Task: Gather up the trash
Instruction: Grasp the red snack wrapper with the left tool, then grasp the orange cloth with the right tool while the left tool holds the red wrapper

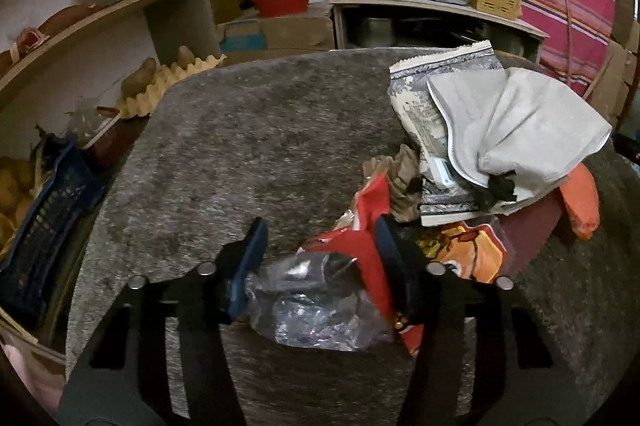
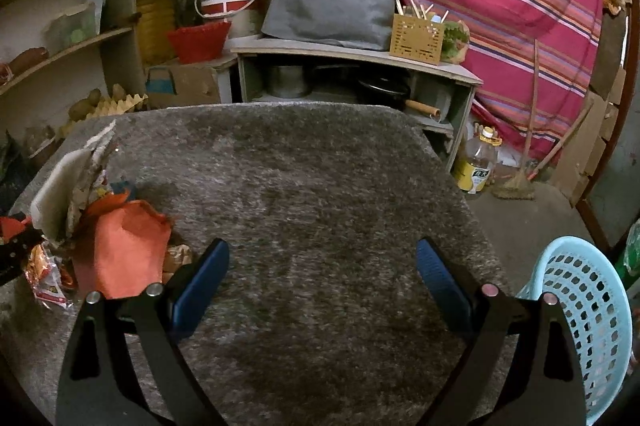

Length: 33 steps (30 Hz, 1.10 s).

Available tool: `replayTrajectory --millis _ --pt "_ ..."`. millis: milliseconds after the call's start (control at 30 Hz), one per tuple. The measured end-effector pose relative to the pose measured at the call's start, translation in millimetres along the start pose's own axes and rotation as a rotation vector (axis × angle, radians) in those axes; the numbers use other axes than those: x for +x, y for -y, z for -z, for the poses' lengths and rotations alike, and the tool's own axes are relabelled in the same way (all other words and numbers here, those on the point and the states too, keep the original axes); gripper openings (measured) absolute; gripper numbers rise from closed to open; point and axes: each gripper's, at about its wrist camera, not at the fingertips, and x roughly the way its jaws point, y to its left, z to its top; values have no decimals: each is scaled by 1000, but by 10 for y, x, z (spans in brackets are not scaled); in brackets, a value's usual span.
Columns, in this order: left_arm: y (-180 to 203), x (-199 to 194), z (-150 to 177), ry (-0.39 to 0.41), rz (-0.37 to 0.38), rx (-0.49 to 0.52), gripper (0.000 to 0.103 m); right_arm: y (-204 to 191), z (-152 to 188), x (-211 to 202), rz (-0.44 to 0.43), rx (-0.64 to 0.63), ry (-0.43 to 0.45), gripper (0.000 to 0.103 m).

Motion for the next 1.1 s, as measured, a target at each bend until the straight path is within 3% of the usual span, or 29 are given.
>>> replayTrajectory --millis 33,100,200,500,633,900,1100 --pt "7 -2 -1 -4 26 -1 25 -1 -2 -1 -2 2 0 92" --pt "24 -17 -7 -13 73 -12 14 -8 6 -21 -13 5 -2 92" --pt "46 -70 -10 -2 67 -15 10 -38 8 -53 -27 -3 -1 92" --pt "-281 -532 9 112 -93 -109 9 -296 32 -172 -96 -42 20 92" --pt "-418 -676 94 125 -156 -137 9 -492 64 -145 -128 -67 6 92" --pt "-561 -760 169 133 -172 -151 9 -966 177 -160 -198 -161 -20 92" --pt "-642 -732 155 127 -155 -182 9 -1148 302 -70 -177 -230 -79 91"
